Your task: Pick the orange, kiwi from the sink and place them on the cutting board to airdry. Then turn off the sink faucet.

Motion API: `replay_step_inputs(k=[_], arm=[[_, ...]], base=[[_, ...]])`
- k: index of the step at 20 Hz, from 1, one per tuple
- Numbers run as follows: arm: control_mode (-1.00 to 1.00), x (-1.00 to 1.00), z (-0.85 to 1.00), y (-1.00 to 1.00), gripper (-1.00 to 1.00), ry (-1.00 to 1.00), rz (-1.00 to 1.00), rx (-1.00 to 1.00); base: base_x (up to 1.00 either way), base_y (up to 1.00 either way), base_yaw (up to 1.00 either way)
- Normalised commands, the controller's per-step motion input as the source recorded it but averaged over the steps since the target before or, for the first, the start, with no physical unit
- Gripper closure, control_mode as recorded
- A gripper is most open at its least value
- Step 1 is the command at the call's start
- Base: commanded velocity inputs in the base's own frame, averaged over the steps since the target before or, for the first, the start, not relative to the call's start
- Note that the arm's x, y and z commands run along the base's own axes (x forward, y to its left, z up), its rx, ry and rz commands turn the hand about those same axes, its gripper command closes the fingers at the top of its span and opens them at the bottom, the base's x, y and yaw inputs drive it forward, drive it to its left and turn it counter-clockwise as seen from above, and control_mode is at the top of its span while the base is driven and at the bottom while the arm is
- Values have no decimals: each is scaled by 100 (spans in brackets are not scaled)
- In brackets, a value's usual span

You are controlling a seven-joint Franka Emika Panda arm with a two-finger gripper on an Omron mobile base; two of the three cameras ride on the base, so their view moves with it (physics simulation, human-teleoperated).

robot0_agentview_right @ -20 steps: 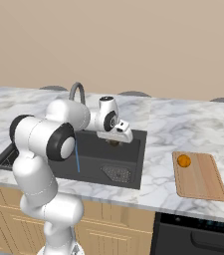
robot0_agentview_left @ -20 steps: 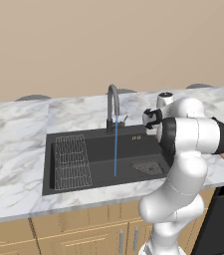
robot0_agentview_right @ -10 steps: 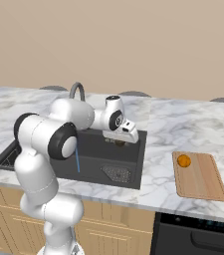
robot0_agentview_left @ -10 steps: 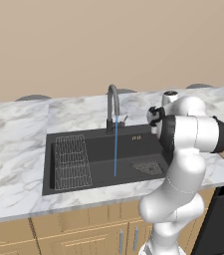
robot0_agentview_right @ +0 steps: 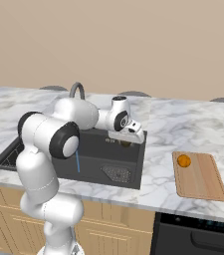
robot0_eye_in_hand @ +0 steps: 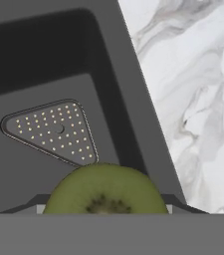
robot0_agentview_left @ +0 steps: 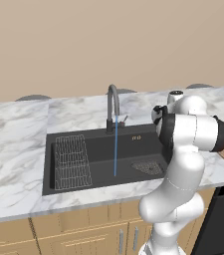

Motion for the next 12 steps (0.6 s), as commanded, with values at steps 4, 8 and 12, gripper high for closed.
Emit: replay_step_inputs(k=[4, 8, 12], arm=[[-100, 0, 0, -22, 100, 0, 0, 0], [-100, 0, 0, -24, 100, 0, 0, 0], [-100, 0, 0, -22, 100, 0, 0, 0]], base=[[0, 0, 0], [0, 0, 0], [0, 0, 0]])
